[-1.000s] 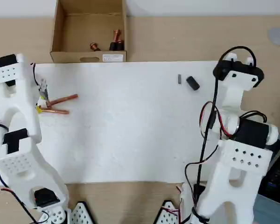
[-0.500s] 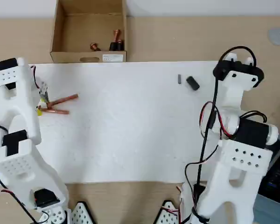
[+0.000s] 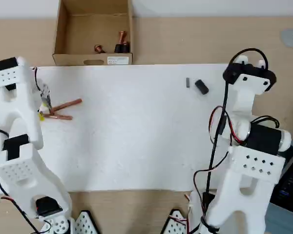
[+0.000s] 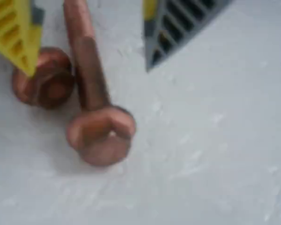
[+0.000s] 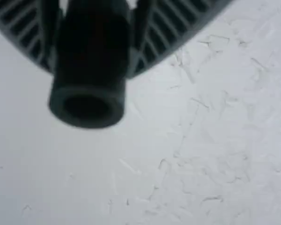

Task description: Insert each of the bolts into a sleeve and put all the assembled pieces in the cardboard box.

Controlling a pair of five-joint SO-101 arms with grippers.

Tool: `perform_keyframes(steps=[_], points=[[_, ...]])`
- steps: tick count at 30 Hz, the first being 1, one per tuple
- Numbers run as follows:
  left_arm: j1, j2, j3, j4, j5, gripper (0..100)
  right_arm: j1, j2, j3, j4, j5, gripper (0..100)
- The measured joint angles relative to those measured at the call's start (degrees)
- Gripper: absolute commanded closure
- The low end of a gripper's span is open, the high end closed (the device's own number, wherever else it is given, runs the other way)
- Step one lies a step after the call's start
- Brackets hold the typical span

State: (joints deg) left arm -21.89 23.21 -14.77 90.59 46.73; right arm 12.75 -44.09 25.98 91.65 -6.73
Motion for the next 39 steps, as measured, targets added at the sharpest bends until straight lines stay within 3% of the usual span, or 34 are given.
perform_keyframes(steps=[14,36,39], points=[[0.00,0.00,-2.29,4.22,0.00,83,0.00,0.00,0.00,0.00,0.00,98.8],[-0.44,0.09,9.14,-3.25,0.00,83,0.00,0.00,0.00,0.00,0.00,98.8],[-0.44,-0.09,12.57,-6.33,0.00,88,0.00,0.00,0.00,0.00,0.00,98.8]])
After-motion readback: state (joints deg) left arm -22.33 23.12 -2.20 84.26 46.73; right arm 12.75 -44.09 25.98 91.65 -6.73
